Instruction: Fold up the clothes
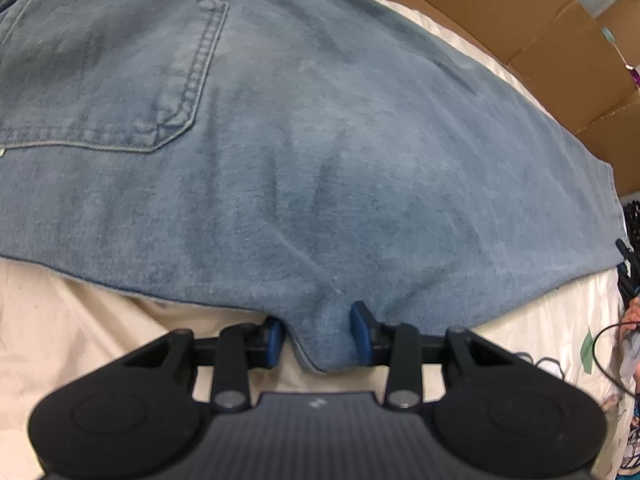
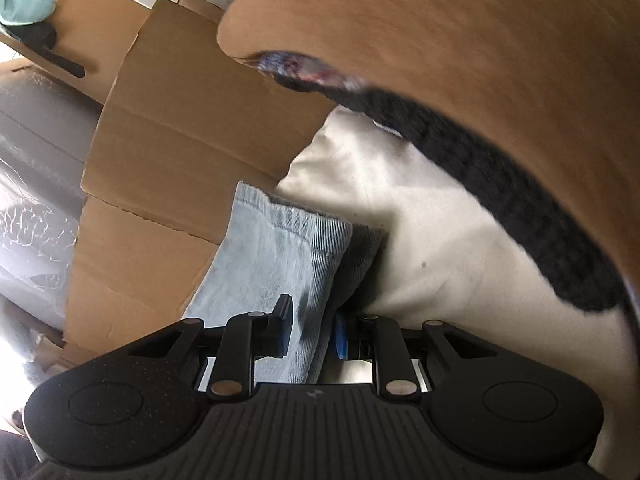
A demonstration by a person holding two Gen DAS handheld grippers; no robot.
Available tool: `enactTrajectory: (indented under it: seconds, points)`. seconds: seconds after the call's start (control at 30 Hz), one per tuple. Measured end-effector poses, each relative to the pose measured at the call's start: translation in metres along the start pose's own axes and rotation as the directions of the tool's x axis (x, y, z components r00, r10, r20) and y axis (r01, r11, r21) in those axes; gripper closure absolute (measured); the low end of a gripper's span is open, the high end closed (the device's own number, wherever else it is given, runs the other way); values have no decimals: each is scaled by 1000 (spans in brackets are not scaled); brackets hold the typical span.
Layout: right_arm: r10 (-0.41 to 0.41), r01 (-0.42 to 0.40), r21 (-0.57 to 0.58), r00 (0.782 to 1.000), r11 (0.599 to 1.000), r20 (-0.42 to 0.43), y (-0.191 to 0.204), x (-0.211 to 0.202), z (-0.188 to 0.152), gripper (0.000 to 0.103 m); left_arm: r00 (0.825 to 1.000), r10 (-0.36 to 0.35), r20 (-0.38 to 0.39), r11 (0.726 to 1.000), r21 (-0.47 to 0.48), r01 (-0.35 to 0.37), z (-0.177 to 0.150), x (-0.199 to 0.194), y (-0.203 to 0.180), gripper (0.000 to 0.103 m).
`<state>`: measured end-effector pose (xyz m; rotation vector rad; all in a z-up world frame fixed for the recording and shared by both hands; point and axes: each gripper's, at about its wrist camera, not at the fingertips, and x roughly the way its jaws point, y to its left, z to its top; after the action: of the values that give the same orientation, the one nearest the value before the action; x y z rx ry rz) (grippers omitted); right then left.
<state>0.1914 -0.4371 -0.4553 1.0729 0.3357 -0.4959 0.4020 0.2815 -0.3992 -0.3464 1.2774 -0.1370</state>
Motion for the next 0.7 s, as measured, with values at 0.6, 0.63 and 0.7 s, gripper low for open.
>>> enactTrajectory:
  seconds: [0.6,0.63,0.7]
  points:
    - [7,-8,-224,1000,975,-5,30,0,18,79,1000,-3,8,1000,-28,3,-3,-2,1,63]
    - [-1,-3,-250,1000,968,-17,33,1,19,78,1000,-6,5,999,-35,6,-3,-2,2,63]
    - [-26,12,-299,999,954,-41,40,6,21,78,1000,-12,-3,999,-44,12,-3,-2,3,63]
